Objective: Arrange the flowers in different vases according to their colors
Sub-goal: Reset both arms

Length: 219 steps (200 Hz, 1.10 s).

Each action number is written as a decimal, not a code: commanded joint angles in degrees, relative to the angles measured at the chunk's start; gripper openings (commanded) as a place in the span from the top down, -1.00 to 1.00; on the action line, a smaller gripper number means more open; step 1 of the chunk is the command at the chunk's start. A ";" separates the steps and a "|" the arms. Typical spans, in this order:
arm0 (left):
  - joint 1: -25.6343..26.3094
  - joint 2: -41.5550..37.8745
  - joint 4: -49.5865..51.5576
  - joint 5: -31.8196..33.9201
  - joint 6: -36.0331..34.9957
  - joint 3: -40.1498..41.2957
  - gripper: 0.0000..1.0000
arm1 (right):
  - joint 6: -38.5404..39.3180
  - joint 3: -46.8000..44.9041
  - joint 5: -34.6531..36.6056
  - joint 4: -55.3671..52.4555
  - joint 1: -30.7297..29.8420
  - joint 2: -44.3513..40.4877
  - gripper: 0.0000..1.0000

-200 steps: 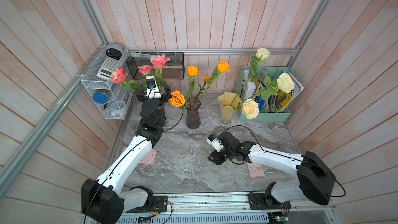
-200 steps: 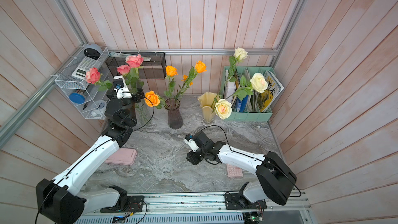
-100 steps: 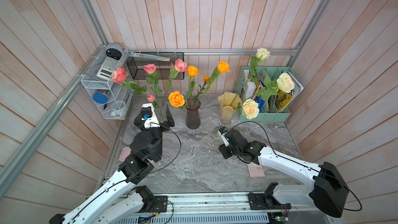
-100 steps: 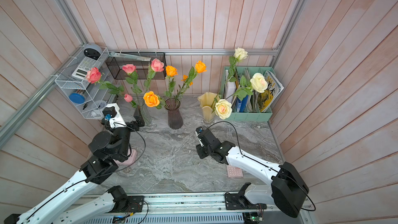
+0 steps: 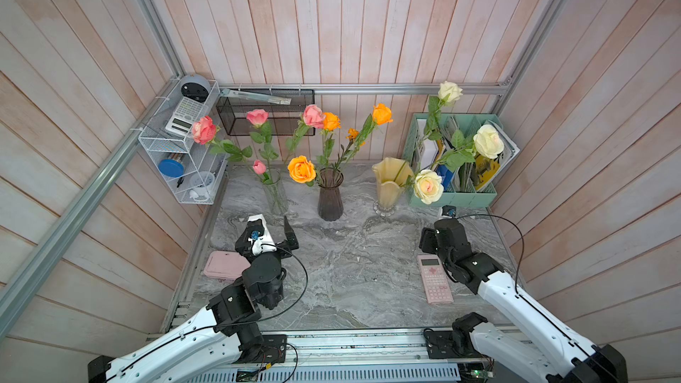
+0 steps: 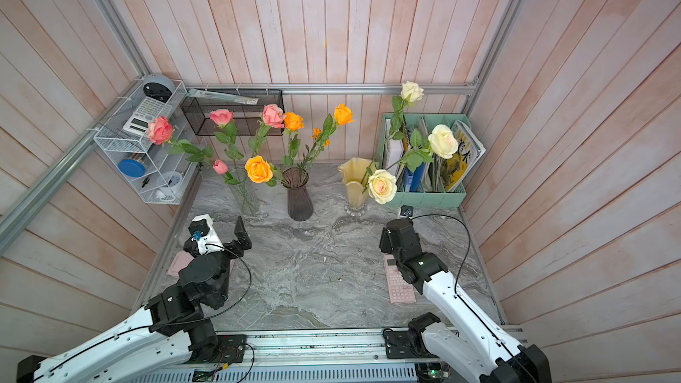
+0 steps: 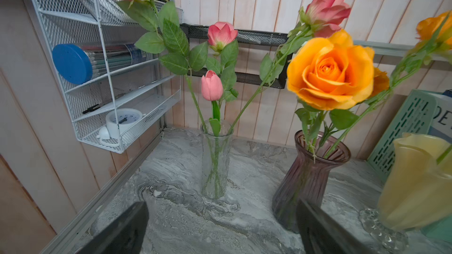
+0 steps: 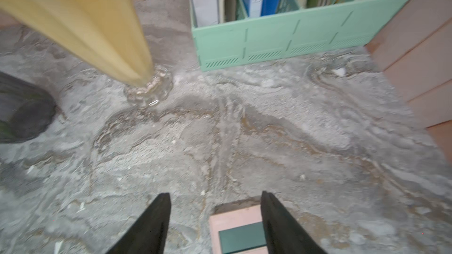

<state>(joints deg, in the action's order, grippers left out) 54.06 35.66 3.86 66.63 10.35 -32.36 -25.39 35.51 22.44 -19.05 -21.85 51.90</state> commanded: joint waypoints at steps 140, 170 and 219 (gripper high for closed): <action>-41.81 41.69 -63.19 -21.25 -11.00 16.75 -1.00 | 11.85 -8.49 11.11 44.66 20.48 17.79 -0.95; -43.53 50.95 -72.18 -24.51 -9.42 18.28 -1.00 | 13.10 -10.04 6.52 52.36 21.67 20.62 -0.96; -45.54 51.76 -73.22 -33.62 -9.26 19.42 -1.00 | 16.17 -16.98 -3.94 68.51 21.75 20.89 -0.96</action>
<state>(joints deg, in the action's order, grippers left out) 9.54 87.50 -64.25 40.07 1.15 -13.52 -11.16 22.02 26.41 38.81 -0.36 73.06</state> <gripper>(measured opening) 0.998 0.978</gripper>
